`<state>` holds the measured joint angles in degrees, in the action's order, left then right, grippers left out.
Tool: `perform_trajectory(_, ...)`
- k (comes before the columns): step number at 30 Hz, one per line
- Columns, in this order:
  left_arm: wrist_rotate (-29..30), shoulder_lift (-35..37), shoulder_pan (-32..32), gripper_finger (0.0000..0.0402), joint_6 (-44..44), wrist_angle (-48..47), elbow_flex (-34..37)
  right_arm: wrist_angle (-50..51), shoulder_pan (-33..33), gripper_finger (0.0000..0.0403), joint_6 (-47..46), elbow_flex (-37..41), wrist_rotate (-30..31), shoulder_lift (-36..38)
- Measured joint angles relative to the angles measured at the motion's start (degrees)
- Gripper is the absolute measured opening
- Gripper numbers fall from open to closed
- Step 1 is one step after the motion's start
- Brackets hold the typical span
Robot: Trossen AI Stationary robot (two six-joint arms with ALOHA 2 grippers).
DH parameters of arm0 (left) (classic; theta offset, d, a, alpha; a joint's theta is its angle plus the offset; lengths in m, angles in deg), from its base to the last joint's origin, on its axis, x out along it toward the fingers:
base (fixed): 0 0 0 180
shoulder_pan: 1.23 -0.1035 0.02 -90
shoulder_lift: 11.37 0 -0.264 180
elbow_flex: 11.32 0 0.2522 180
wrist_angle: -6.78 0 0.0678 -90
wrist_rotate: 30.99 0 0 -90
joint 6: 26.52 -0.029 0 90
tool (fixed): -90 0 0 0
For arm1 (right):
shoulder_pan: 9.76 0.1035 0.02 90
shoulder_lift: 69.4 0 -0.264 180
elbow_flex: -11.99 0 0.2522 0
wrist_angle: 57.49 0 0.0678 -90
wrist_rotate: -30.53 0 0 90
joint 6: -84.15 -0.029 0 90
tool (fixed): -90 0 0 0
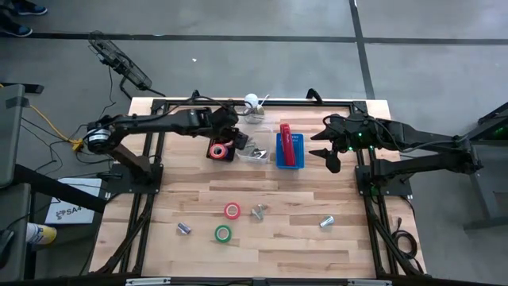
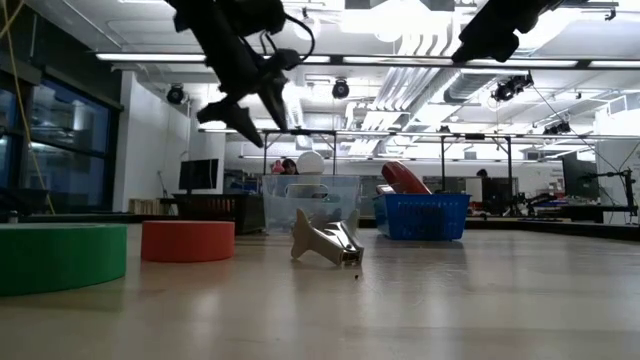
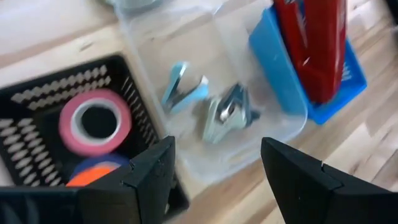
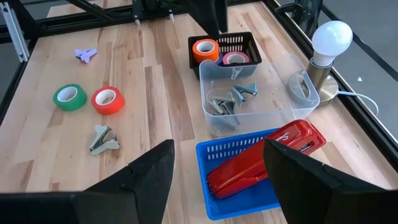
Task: Pick and place Stapler, Stapler remover, tape
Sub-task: Put the dark orange tape into the black basket
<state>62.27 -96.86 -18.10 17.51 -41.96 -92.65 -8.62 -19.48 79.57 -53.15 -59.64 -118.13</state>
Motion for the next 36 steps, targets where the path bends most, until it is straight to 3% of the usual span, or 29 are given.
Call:
perform_trajectory(7, -2.45, 4.48, 0.59, 0.0234, 1.71, -10.10, 0.00, 0.04, 0.00, 0.0238, 0.07, 0.00, 0.98, 0.00)
perform_trajectory(14, -2.49, 6.55, 6.75, 0.0234, 5.71, -15.69, 0.00, 0.17, 0.00, 0.0238, 0.08, 0.00, 1.71, 0.00)
perform_trajectory(20, -2.40, 6.55, 13.67, 0.0234, 3.80, -15.60, 0.02, 0.34, 0.00, 0.0238, 0.12, 0.00, 1.72, 0.00)
perform_trajectory(30, 0.32, 5.64, 23.86, 0.0234, -7.37, -14.01, 0.02, 0.33, 0.00, 0.0238, 2.08, -0.02, 1.71, 0.00)
perform_trajectory(36, -0.08, 2.13, 26.00, 0.0234, -1.49, -13.01, 0.08, 0.47, 0.00, 0.0238, 2.08, -0.02, 1.71, 0.00)
